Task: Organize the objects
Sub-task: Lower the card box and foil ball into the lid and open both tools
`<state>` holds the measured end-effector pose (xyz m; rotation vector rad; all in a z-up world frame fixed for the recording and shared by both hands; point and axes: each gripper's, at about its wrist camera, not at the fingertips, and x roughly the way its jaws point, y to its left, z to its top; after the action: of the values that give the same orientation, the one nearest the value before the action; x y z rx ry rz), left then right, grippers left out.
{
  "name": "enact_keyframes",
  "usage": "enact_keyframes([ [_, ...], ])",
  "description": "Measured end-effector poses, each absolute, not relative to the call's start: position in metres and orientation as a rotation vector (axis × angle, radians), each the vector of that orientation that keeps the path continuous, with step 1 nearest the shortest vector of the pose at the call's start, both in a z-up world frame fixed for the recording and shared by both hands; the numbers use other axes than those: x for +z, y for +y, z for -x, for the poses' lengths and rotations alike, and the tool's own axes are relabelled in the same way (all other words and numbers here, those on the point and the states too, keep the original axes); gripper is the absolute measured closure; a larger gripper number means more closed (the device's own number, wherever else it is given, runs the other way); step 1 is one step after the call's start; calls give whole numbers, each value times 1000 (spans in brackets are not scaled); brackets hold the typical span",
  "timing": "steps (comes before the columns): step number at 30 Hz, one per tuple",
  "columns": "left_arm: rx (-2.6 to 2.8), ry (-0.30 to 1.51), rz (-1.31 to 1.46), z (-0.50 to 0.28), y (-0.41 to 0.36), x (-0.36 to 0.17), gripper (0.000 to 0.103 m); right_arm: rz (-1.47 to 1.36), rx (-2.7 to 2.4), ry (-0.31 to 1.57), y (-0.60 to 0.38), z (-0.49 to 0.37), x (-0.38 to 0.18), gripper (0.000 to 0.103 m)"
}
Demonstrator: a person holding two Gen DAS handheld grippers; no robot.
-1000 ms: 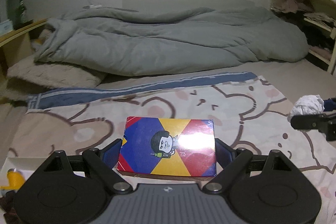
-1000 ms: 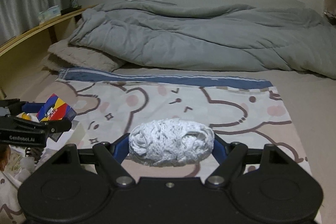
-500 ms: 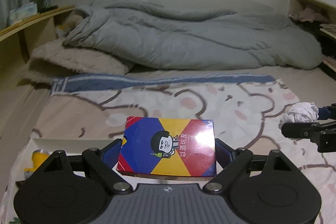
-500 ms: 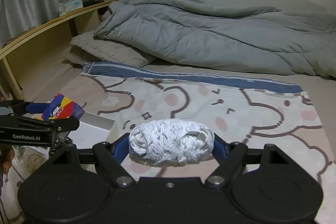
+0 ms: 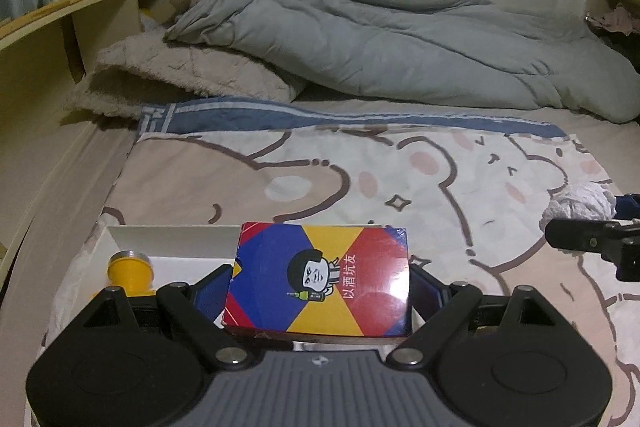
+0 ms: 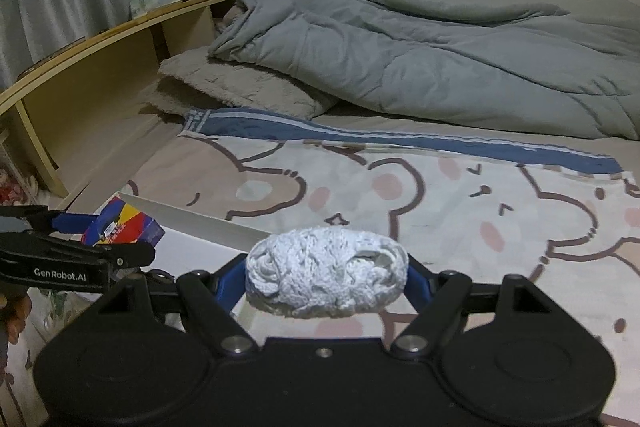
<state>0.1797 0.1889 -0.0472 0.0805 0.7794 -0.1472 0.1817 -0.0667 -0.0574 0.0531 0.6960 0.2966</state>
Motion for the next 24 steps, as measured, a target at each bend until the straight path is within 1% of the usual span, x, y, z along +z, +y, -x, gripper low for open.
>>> enact_keyframes([
  [18,-138,867,-84,-233,225,-83,13,-10,404,750,7,-219,-88,24],
  [24,-94,862,-66,-247,236,-91,13,23,475,769,32,-231,-100,24],
])
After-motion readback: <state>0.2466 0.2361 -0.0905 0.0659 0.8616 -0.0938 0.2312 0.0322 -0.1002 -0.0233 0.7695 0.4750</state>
